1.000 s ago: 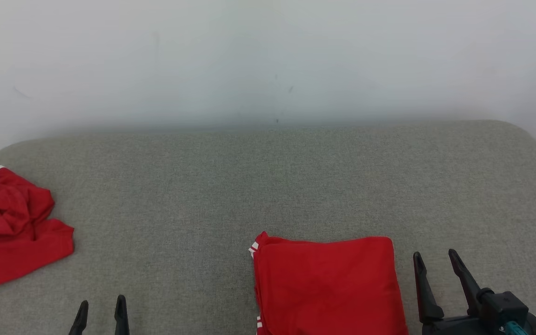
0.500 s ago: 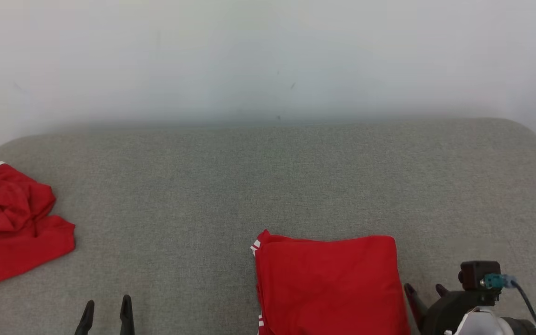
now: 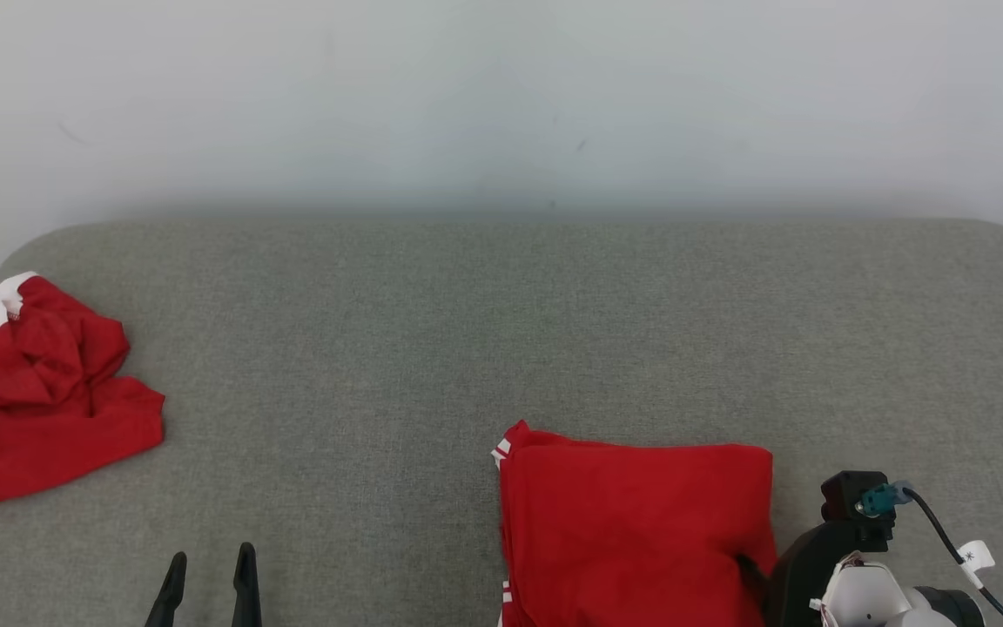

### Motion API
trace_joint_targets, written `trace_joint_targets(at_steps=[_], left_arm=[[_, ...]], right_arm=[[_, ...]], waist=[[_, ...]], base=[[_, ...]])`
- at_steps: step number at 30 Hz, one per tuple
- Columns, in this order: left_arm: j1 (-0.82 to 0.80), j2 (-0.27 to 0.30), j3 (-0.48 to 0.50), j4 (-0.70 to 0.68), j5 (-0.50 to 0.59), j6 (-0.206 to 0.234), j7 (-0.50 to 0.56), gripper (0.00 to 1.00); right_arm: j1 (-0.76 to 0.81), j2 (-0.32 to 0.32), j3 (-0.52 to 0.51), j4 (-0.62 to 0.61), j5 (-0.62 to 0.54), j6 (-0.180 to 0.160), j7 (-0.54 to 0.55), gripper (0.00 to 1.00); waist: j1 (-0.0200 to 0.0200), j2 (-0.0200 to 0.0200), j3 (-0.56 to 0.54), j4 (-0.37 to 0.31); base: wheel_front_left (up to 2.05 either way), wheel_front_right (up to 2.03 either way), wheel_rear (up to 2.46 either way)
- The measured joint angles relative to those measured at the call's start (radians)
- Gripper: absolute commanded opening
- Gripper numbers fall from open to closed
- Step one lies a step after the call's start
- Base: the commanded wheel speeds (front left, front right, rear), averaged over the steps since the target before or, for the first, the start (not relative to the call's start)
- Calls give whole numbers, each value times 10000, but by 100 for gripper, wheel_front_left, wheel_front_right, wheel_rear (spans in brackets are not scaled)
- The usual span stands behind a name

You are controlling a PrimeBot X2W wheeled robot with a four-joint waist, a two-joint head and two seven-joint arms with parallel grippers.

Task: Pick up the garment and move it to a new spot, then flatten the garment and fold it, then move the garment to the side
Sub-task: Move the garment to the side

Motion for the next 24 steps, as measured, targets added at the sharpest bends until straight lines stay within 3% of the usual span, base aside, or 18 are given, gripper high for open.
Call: trace_joint_targets(at_steps=[7,8,10,14,17,20,24], left_arm=[[-211,25,-100,-69,-46,0,0,100],[-211,25,-100,-69,-46,0,0,100],[-229,50,-146,-88,-59,0,0,100],[-473,144,-236,-196,-71,0,0,100],[-639,234,-268,-397,-84,0,-2,100],[-835,305,-286,-669,-86,0,0,100],[-1049,399,-345,-1066,-81,0,0,100]], right_arm=[[-751,-29,322,1150,253,-2,-15,100],[-751,-29,322,1150,253,-2,-15,75],[-991,-42,399,1409,395,-2,4,4],[-1504,-102,683,1674,290,-2,-151,0],[-1918,-548,1076,1664,207,4,-207,0],[-2407,-1337,1313,1526,59,13,-314,0],[-2917,-2938,884,1544,-209,6,-265,0]], waist=[[0,0,346,217],[0,0,346,217],[0,-1,458,243],[0,-1,696,284],[0,-1,912,311],[1,1,1183,337],[2,2,1613,357]], base=[[0,0,0],[0,0,0],[0,0,0],[0,0,0],[0,0,0],[0,0,0],[0,0,0]])
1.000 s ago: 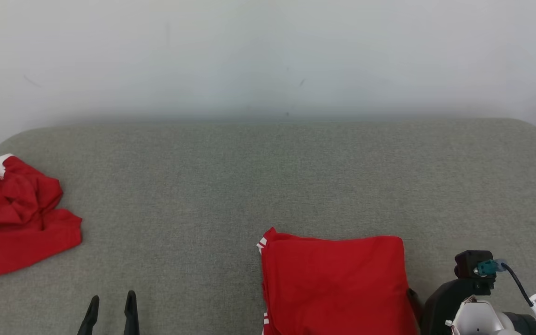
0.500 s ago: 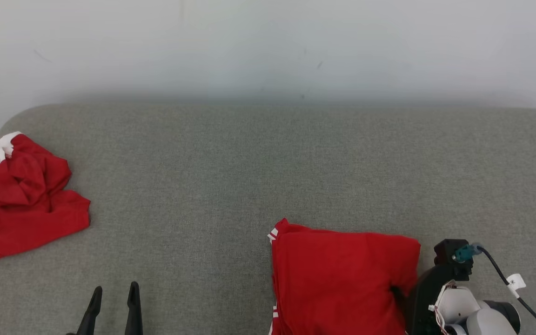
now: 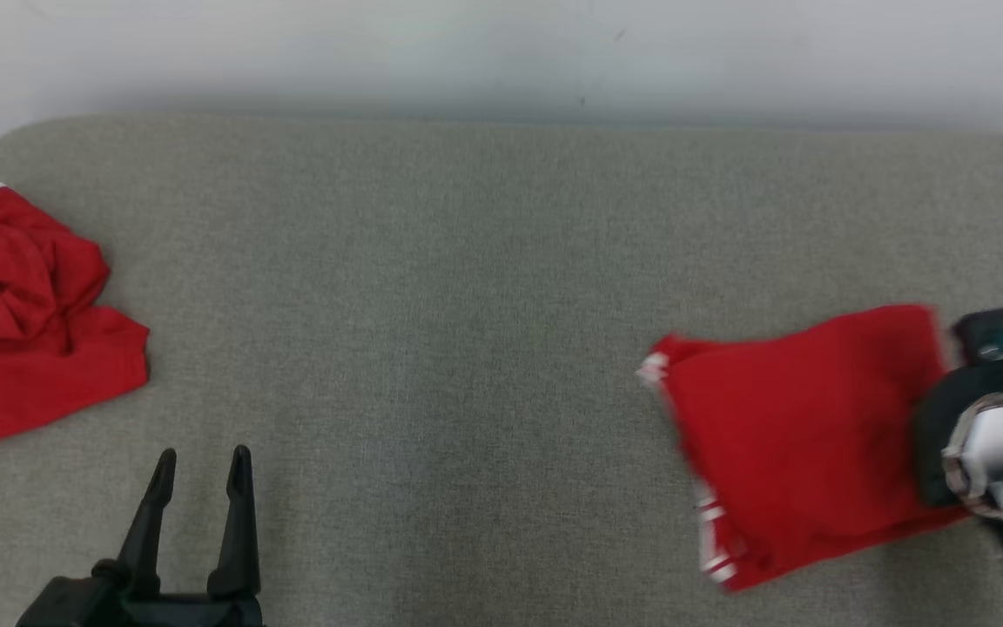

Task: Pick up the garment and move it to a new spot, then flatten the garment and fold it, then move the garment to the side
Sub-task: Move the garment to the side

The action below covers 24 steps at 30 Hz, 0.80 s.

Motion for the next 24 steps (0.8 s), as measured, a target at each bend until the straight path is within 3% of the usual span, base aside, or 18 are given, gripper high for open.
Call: trace_joint_targets(at_steps=[4,9,17,24], left_arm=[[-221,82,-2,-412,0,0,0,100],[-550,226,-230,-692,15,0,0,100],[-987,341,-401,-890,71,0,0,100],[-1016,366,-558,-834,73,0,0,100]], right_arm=[[-338,-1358,-880,31,-270,-2,65,0],[-735,-2468,-2125,134,-1003,-4,-320,0],[-786,-3260,-3473,234,-2094,-2,-1478,0],[-940,-3223,-3833,332,-2606,-2,-2291,0]], waist=[[1,0,503,13],[1,0,1190,-27],[0,0,2089,-116],[-2,0,2378,-320]], base=[[0,0,0],[0,0,0],[0,0,0],[0,0,0]])
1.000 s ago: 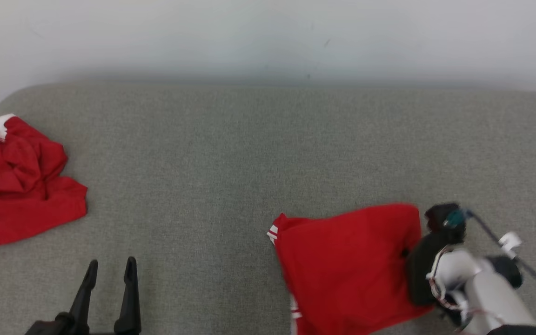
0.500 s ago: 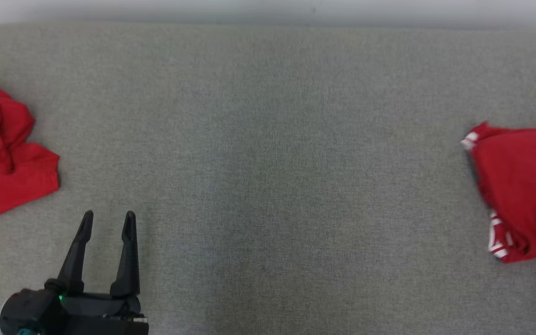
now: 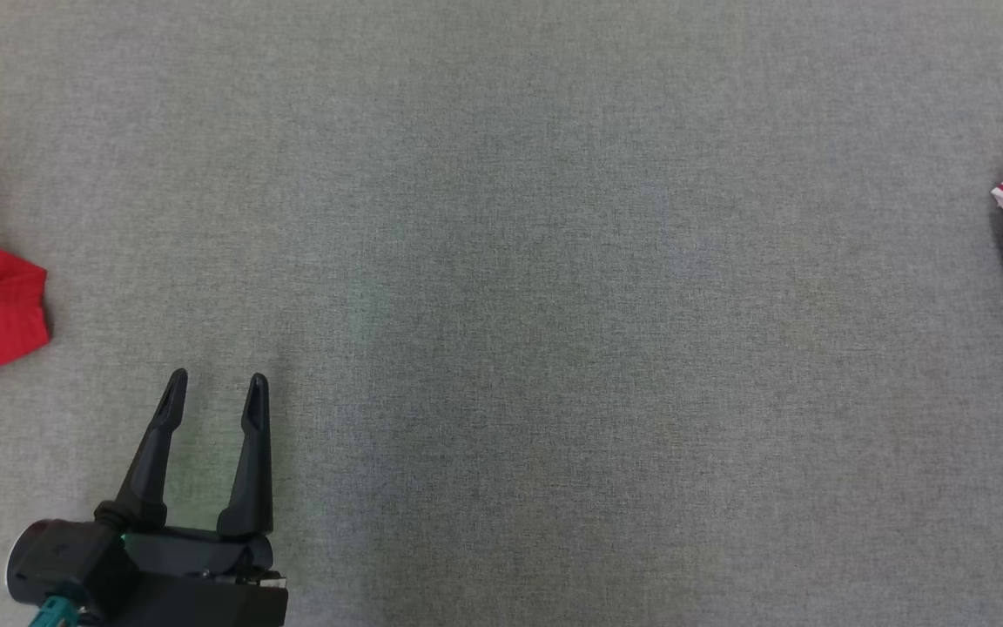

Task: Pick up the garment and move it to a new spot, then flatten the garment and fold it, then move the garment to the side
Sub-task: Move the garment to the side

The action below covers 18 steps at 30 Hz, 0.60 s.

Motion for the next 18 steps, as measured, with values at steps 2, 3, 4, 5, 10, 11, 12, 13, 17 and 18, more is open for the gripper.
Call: trace_joint_targets(at_steps=[2,3,4,5,10,11,12,13,17,18], left_arm=[[-32,35,-46,46,-10,0,0,100],[-53,59,-56,56,-31,0,0,100],[-128,121,-94,79,-61,0,0,100],[-154,130,-104,79,-63,0,0,100],[-151,125,-94,163,-77,0,0,100],[-151,107,-75,159,-75,0,0,100],[-150,88,-52,159,-75,0,0,100],[-145,50,-33,163,-75,0,0,100],[-66,-44,59,245,-86,0,0,100],[26,-90,125,286,-140,0,0,100]], right_arm=[[1,48,-56,107,-54,0,-12,0],[0,100,-123,107,-111,0,-63,0],[-5,232,-242,109,-148,0,-176,100],[-8,320,-282,107,-153,0,-242,100],[16,727,-228,-130,-253,0,-376,100],[27,819,-186,-221,-253,0,-487,100],[37,907,-119,-337,-249,0,-602,100],[52,1041,-54,-481,-178,0,-740,100],[267,1764,290,-1152,267,0,-1482,100],[380,1977,495,-1312,414,0,-1666,100]], waist=[[0,-1,33,-39],[0,-1,48,-53],[1,0,67,-77],[1,0,62,-83],[0,0,-76,-101],[0,0,-129,-106],[0,0,-190,-110],[0,-1,-264,-114],[-1,-1,-648,-127],[-1,-2,-770,-132]], base=[[0,0,0],[0,0,0],[0,0,0],[0,0,0],[0,0,0],[0,0,0],[0,0,0],[0,0,0],[0,0,0],[0,0,0]])
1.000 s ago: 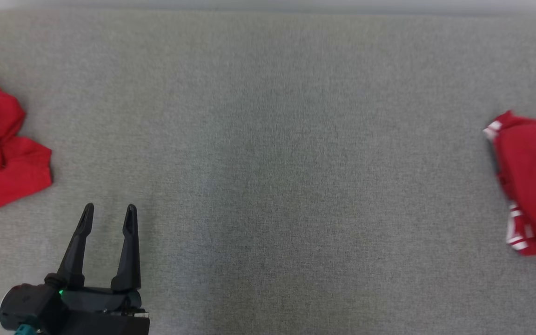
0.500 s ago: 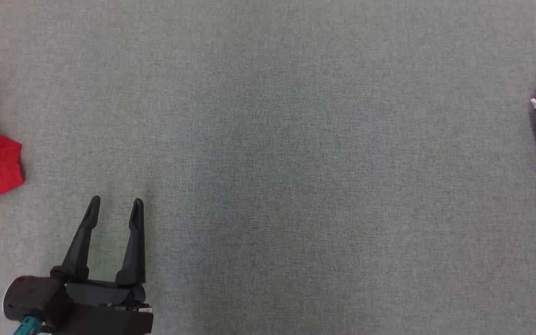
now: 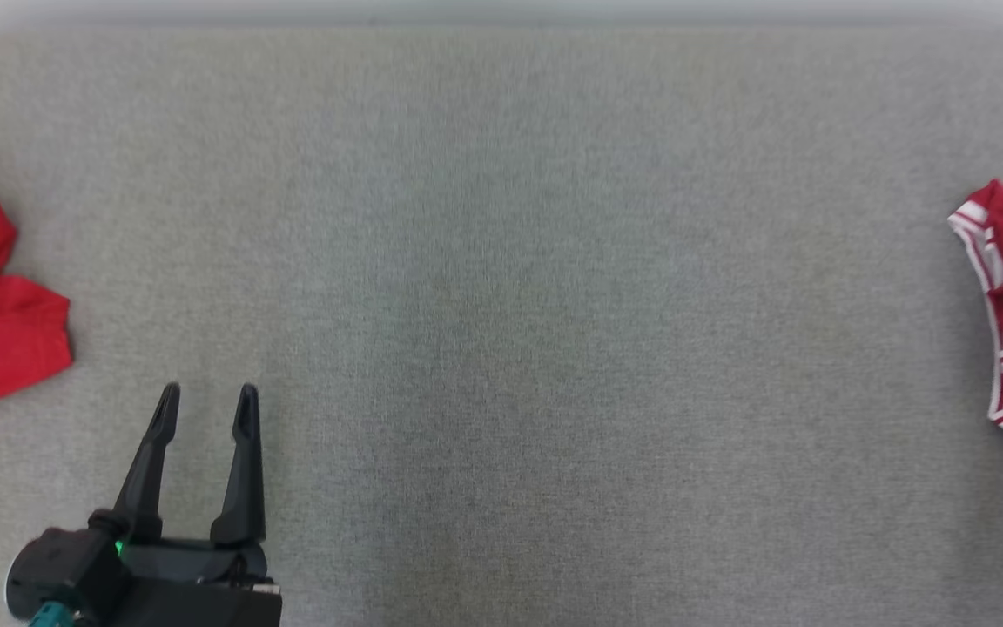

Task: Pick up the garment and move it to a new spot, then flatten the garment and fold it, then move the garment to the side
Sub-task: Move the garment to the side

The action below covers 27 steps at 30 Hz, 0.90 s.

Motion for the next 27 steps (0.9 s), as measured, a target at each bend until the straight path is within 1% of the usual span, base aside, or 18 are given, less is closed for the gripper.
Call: trace_joint_targets(at_steps=[3,5,7,8,10,13,17,20,24,26,27], left_arm=[[217,-58,146,174,-27,0,0,100],[290,-90,173,290,-27,0,0,100],[408,-180,230,399,-42,0,0,100],[493,-234,259,447,-56,0,0,100],[676,-276,341,502,-56,0,0,100],[873,-316,485,560,-35,0,0,100],[1121,-380,546,688,71,0,0,100],[1307,-418,650,759,130,0,0,100],[1505,-487,765,813,280,0,0,100],[1569,-493,777,834,343,0,0,100],[1679,-491,817,855,479,0,0,100]], right_arm=[[422,489,832,-539,594,0,-625,100],[706,660,1300,-859,909,0,-1064,100],[1052,989,1521,-1198,1292,-2,-1482,100],[1258,1266,1592,-1371,1687,-2,-1620,100],[1662,1724,1743,-1743,2128,-2,-1994,100],[2220,2096,2038,-2113,2470,-2,-2445,100],[3129,2777,2577,-2270,2554,-2,-3035,100],[3600,3030,3009,-2291,2086,-2,-3530,100],[4047,3628,3549,-1973,2242,-4,-3929,100],[4135,3724,3588,-1870,2270,-4,-4033,100],[4258,3806,3607,-1626,2257,-4,-4109,100]], waist=[[-1,-1,-396,-38],[-1,-1,-676,-73],[-1,-1,-975,-109],[-2,-2,-1130,-125],[-3,-2,-1426,-158],[-2,-2,-1837,-222],[-2,-2,-2308,-314],[-3,-2,-2607,-368],[-2,-2,-2933,-389],[-2,-2,-3004,-386],[-2,-2,-3140,-368]], base=[[0,0,0],[0,0,0],[0,0,0],[0,0,0],[0,0,0],[0,0,0],[0,0,0],[0,0,0],[0,0,0],[0,0,0],[0,0,0]])
